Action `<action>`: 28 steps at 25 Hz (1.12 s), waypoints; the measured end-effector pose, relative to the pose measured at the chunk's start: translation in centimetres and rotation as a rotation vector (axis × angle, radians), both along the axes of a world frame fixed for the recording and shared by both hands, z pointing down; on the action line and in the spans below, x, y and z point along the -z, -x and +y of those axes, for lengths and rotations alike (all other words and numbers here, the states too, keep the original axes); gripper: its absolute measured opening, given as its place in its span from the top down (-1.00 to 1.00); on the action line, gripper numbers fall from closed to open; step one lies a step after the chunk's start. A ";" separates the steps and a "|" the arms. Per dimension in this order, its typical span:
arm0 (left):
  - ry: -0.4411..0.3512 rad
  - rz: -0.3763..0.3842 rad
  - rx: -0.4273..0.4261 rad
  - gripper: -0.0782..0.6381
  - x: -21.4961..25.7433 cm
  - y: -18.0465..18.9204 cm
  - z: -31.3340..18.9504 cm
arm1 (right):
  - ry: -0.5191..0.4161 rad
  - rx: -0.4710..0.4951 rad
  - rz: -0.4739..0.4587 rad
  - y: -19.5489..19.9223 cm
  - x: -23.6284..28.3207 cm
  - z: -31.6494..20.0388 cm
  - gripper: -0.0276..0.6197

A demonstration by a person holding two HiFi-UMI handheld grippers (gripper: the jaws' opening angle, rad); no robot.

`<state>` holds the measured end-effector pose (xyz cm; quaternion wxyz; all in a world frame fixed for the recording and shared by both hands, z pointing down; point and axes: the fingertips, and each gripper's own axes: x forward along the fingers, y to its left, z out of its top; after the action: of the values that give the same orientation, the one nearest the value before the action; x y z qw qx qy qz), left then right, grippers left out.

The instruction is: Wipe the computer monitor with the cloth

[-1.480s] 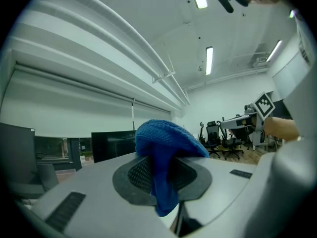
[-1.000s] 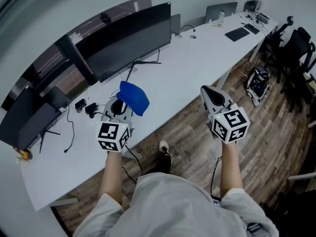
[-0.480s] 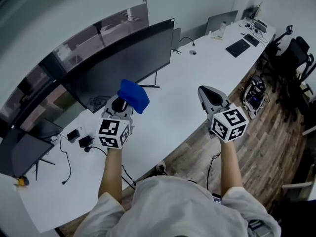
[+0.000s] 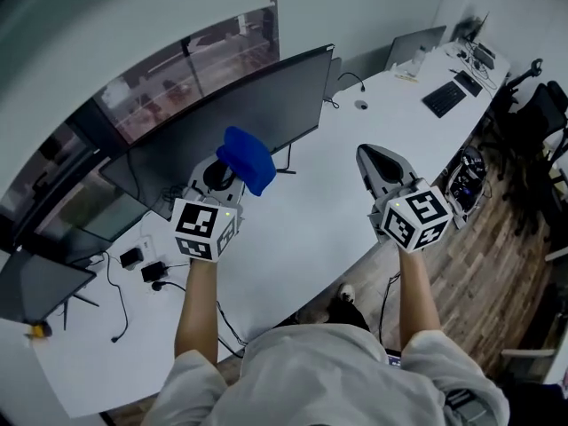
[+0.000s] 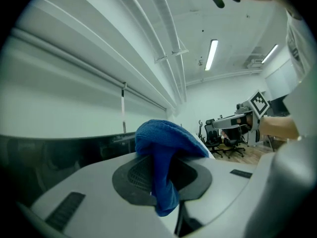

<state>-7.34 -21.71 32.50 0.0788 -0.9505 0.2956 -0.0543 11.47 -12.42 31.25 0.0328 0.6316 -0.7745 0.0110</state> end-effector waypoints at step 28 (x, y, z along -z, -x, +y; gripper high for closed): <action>-0.098 -0.392 0.337 0.59 8.1 -32.6 -19.0 | 0.025 0.246 -0.005 -25.2 0.9 -18.2 0.87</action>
<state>25.31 -40.75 24.41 0.1705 -0.8542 0.4310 -0.2355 36.63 -30.60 30.31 0.0399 0.5311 -0.8461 0.0184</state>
